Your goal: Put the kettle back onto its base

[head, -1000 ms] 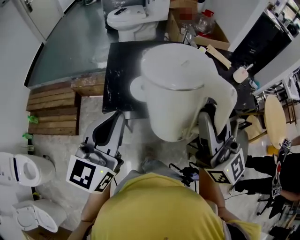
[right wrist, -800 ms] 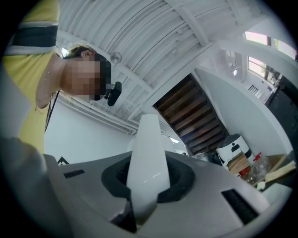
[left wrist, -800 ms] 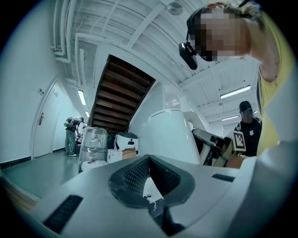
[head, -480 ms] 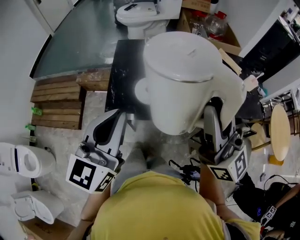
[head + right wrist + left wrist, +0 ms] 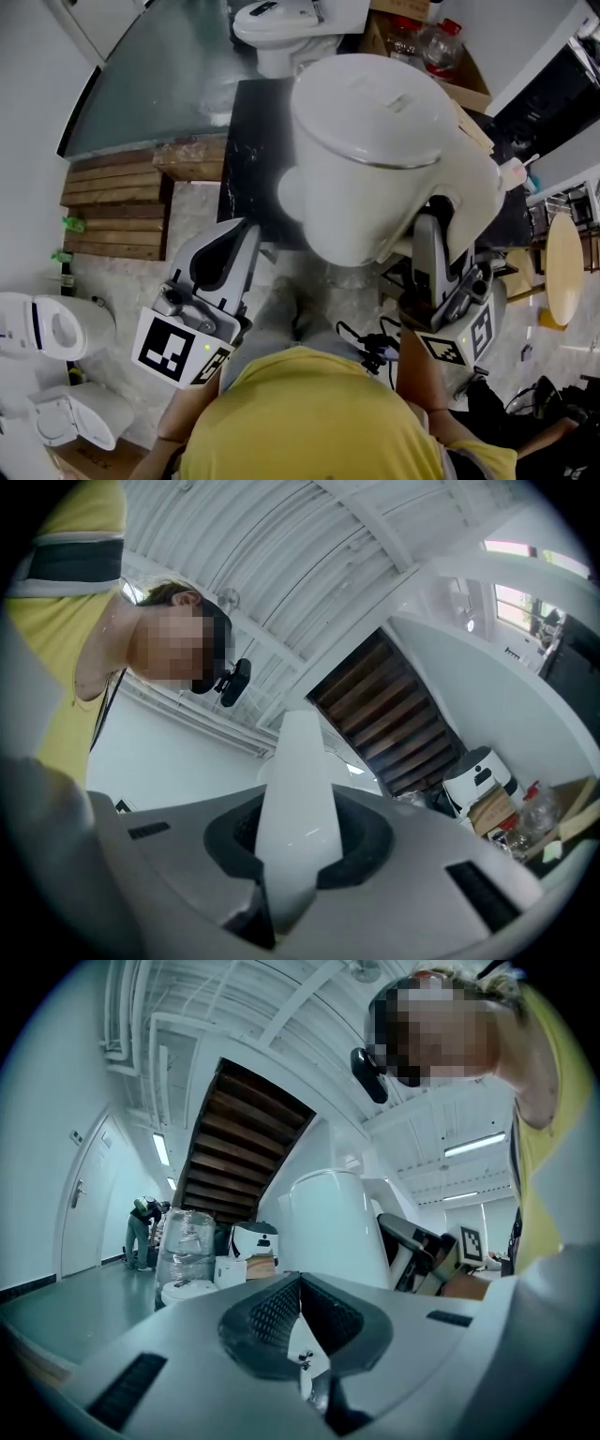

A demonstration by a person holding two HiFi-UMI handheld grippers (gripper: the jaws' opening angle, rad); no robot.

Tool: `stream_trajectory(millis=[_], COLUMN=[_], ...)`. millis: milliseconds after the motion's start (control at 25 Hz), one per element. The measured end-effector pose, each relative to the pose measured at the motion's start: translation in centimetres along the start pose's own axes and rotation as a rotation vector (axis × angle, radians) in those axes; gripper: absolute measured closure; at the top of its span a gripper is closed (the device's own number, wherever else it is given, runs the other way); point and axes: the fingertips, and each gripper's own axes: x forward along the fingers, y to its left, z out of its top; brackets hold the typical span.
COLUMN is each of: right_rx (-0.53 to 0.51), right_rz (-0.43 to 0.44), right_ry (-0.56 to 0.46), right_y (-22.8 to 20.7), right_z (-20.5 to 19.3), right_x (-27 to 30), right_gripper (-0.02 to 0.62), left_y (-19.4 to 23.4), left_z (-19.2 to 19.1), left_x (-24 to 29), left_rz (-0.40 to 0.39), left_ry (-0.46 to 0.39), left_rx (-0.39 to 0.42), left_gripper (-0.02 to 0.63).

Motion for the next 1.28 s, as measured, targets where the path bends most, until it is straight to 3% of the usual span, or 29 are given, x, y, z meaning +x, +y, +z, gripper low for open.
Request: stream_trajectory(millis=[320, 560, 680, 720, 880, 1040, 1280], right_rx=[0.006, 0.012, 0.013, 0.014, 0.017, 0.028, 0.023], right_rz=[0.011, 0.019, 0.027, 0.031, 0.053, 0.082, 0.122], right_ry=[-0.029, -0.047, -0.049, -0.049, -0.055, -0.064, -0.062], right_y=[-1.3, -1.8, -2.0, -2.1, -2.3, -2.3, -2.0], right_z=[-2.6, -3.3, -3.7, -3.8, -4.8, -5.8, -7.1], right_x=[1.8, 1.7, 1.6, 1.7, 2.5, 3.2, 3.7], right_gripper=[0.514, 0.514, 0.514, 0.514, 0.514, 0.514, 0.514], left_y=[1.9, 0.8, 0.4, 0.3, 1.2, 1.7, 2.4], left_z=[-1.2, -2.3, -2.7, -2.7, -2.8, -4.2, -5.3], left_x=[2.2, 3.6, 4.7, 5.0, 6.7, 8.3, 9.6], left_rz=[-0.062, -0.228, -0.318, -0.344, -0.398, -0.445, -0.488], left_ry=[0.023, 0.066, 0.06, 0.053, 0.042, 0.113, 0.124], left_rx=[0.023, 0.029, -0.023, -0.031, -0.03, -0.001, -0.02], left_gripper=[0.597, 0.59, 0.32, 0.284, 0.225, 0.149, 0.144])
